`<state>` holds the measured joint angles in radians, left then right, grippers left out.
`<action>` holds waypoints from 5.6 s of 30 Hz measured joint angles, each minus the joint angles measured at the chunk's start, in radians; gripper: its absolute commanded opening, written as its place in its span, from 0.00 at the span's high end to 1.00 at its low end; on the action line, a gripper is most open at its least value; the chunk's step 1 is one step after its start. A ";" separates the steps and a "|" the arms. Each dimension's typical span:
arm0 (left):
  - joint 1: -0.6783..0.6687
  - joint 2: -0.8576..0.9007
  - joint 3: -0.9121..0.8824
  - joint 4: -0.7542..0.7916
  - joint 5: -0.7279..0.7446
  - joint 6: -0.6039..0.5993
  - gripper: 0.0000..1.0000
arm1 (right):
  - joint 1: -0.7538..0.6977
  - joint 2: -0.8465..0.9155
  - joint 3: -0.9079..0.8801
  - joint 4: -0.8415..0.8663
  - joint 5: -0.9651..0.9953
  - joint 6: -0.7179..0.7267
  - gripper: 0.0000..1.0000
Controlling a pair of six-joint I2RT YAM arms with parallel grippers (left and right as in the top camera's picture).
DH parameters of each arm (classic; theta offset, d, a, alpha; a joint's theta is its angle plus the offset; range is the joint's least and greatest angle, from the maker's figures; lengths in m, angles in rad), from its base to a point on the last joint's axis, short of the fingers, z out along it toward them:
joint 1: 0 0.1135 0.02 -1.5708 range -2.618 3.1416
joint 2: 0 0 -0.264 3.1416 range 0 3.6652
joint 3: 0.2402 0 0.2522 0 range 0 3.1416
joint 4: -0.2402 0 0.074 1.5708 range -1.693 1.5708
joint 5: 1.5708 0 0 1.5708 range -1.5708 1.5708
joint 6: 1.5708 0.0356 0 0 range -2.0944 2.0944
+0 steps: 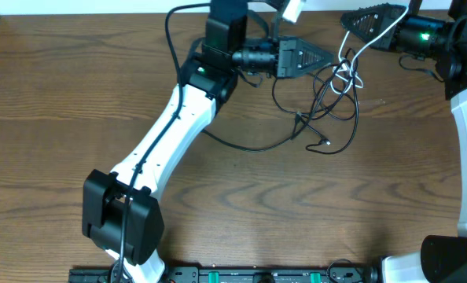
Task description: Untangle cables
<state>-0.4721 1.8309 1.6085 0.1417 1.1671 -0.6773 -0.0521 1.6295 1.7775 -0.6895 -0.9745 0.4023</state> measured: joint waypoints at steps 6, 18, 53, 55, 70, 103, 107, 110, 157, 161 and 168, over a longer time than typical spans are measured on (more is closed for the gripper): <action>-0.059 0.000 0.000 -0.002 -0.118 -0.027 0.92 | 0.000 0.000 0.000 -0.002 -0.001 0.000 0.99; -0.082 0.003 0.000 0.021 -0.397 -0.115 0.92 | 0.001 0.000 0.000 -0.037 -0.001 0.000 0.99; 0.113 0.015 0.000 -0.698 -0.821 0.378 0.92 | 0.207 0.044 0.002 -0.681 0.809 -0.135 0.01; 0.117 0.010 0.000 -0.719 -0.837 0.393 0.92 | 0.251 0.085 0.002 -0.750 0.900 -0.137 0.01; 0.117 0.003 0.000 -0.775 -0.908 0.451 0.92 | 0.292 0.337 0.002 -0.945 1.278 -0.084 0.01; 0.118 0.003 0.000 -0.780 -0.912 0.468 0.92 | 0.290 0.337 0.002 -0.404 1.493 0.222 0.14; 0.130 -0.010 0.000 -0.775 -0.905 0.469 0.91 | 0.285 0.337 0.002 -0.298 1.280 0.134 0.14; 0.141 -0.037 0.000 -0.758 -0.861 0.478 0.83 | 0.259 0.336 0.002 -0.288 1.146 0.096 0.14; -0.216 0.515 0.069 -0.156 -0.974 0.384 0.55 | -0.219 0.151 0.003 -0.509 0.678 -0.206 0.14; -0.229 0.515 0.070 -0.115 -0.980 0.385 0.60 | -0.219 0.151 0.003 -0.509 0.678 -0.206 0.14; -0.247 0.515 0.070 -0.096 -0.988 0.380 0.92 | -0.218 0.151 0.003 -0.511 0.678 -0.209 0.14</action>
<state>-0.7189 2.3463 1.6783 0.0460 0.1791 -0.2974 -0.2699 1.7802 1.7802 -1.2003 -0.2962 0.1928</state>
